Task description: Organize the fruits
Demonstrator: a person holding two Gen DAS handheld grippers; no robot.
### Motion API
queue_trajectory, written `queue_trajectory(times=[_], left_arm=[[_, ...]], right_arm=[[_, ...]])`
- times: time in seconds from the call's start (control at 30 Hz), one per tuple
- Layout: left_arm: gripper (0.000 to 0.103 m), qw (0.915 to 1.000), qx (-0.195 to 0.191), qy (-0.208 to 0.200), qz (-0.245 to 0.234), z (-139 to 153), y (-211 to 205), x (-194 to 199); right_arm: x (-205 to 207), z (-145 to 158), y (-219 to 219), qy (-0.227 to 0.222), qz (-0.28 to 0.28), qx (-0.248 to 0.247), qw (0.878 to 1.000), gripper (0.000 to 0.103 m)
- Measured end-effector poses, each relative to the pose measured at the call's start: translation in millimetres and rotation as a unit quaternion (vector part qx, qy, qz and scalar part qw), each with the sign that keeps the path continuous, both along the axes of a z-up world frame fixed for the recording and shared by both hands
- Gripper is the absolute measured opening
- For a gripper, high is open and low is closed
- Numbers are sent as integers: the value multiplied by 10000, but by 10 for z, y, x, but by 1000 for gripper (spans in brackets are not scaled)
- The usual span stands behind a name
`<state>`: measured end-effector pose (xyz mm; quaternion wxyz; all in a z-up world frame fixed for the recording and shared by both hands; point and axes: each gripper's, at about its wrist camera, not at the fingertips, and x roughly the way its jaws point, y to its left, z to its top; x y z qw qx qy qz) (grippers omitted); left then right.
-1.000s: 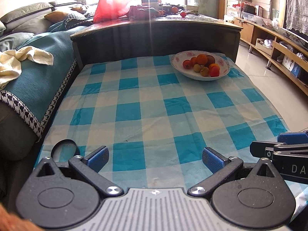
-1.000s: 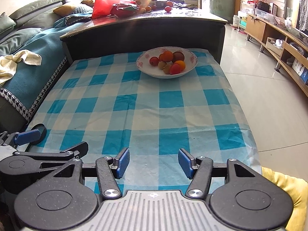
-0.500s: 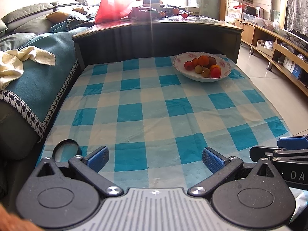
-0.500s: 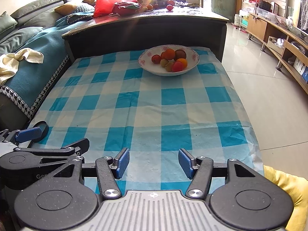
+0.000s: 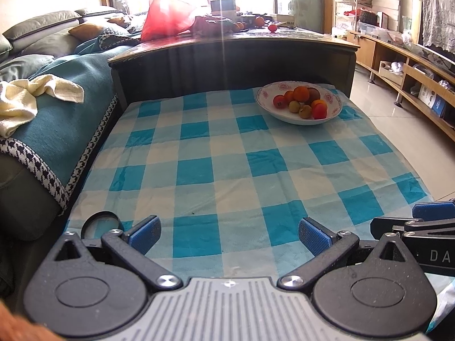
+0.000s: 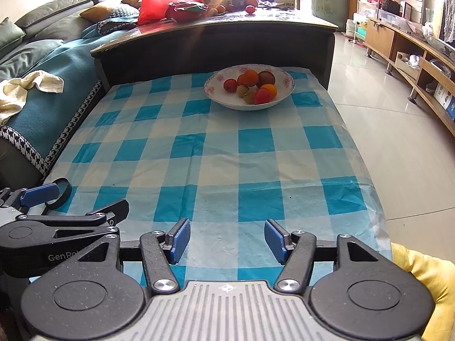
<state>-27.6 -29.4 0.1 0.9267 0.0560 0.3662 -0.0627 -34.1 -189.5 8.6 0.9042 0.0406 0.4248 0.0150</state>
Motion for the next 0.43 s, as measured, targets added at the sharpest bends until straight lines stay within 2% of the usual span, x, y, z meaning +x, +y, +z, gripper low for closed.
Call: queue_trajectory(times=[0.27, 0.43], left_arm=[[103, 9998, 169, -88, -27, 7, -21, -23], [103, 9999, 67, 97, -45, -23, 11, 14]], right_arm=[[15, -10, -18, 11, -19, 2, 10000, 55], [19, -14, -24, 27, -15, -1, 10000, 56]])
